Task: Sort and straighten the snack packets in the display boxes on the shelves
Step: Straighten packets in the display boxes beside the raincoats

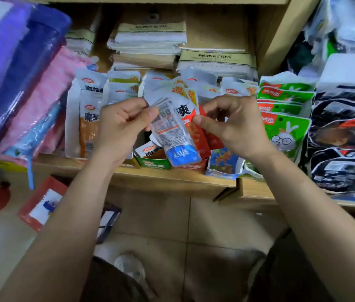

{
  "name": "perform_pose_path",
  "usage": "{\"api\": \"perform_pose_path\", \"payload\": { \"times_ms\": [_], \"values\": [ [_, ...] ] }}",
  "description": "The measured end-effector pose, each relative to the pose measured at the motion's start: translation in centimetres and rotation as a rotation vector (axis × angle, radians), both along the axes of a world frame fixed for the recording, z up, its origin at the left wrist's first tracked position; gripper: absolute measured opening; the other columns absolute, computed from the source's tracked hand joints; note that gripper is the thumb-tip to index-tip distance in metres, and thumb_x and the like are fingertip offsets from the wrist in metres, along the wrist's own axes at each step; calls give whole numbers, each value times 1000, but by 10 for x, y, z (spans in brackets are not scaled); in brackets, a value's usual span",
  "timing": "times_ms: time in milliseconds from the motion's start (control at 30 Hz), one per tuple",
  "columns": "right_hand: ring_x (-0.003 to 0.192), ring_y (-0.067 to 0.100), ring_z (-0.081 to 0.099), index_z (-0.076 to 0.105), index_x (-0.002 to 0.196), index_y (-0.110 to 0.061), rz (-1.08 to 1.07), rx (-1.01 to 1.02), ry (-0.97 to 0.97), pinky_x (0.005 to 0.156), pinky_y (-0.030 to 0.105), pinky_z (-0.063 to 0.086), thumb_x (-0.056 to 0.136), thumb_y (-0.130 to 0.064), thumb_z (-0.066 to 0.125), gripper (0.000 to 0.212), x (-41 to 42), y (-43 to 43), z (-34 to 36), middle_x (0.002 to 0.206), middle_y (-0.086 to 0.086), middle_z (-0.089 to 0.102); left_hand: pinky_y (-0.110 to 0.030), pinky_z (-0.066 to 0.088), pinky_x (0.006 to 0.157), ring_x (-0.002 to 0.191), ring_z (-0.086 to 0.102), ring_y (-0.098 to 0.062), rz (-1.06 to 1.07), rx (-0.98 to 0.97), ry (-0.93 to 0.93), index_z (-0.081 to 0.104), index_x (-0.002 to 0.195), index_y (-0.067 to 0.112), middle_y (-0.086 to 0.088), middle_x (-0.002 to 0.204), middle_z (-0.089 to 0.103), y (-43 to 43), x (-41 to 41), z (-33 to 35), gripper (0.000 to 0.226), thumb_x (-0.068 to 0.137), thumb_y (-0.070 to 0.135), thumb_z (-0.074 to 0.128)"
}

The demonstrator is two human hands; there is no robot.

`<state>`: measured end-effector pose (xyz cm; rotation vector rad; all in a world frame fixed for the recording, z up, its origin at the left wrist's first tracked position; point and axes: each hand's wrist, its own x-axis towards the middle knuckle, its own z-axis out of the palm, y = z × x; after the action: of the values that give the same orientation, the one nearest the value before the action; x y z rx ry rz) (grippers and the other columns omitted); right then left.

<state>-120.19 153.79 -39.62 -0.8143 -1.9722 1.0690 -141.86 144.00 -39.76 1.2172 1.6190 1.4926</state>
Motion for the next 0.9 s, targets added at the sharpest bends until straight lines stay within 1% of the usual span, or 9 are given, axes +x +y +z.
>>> {"api": "perform_pose_path", "payload": {
  "times_ms": [100,200,300,433,533,600,667,800,900],
  "values": [
    [56,1,52,76,80,-12,-132,-35,44,59,13,39,83,-16,81,7,5,-1,-10,66,-14,67,-18,52,61,66,59,-11,32,-18,25,73,99,25,20,79,75,9,0,9,24,91,2,69],
    [58,-4,54,74,79,-20,-309,-94,125,61,15,42,82,-15,81,9,3,-6,-20,63,-24,64,-18,51,61,65,62,-1,-3,-47,108,71,110,20,20,83,76,10,-5,18,24,92,4,69],
    [60,-4,55,74,79,-18,-432,-119,163,61,16,43,83,-15,80,8,0,-18,-26,68,-15,67,-18,53,66,77,69,1,15,-57,87,72,109,16,18,87,76,3,-12,22,20,93,5,68],
    [60,-1,57,76,82,-15,-485,-130,208,59,19,45,85,-14,78,4,-6,-31,-24,70,-8,69,-15,53,68,81,71,1,68,-14,35,72,105,19,19,86,76,-6,-17,25,21,92,3,69],
    [52,-2,54,73,80,-12,-500,-169,225,52,18,46,86,-6,76,9,-8,-39,-17,66,0,65,-17,55,69,84,72,0,78,6,22,71,105,20,23,84,75,-16,-14,25,22,91,3,70],
    [51,1,54,70,75,-17,-516,-185,235,50,19,48,86,-4,75,18,-8,-43,-11,66,3,65,-18,56,67,84,72,0,81,17,15,72,103,22,24,83,74,-22,-10,25,22,91,3,70],
    [50,2,55,68,72,-22,-519,-196,245,49,17,48,86,-3,74,25,-6,-47,-9,65,2,64,-18,54,65,81,72,0,90,24,12,73,104,20,20,83,75,-28,-7,26,20,91,4,70],
    [55,13,60,71,77,-13,-530,-205,242,52,26,52,86,-7,76,12,-2,-49,-9,68,7,67,-17,52,61,77,70,0,161,45,7,75,111,4,7,92,76,-30,-5,29,20,91,7,70],
    [61,12,64,71,76,-20,-572,-219,248,58,31,57,84,-8,78,16,0,-48,-9,69,-2,70,-20,53,65,83,72,-3,131,71,42,76,107,9,12,92,76,-22,-11,28,18,90,10,72]
  ]
}}
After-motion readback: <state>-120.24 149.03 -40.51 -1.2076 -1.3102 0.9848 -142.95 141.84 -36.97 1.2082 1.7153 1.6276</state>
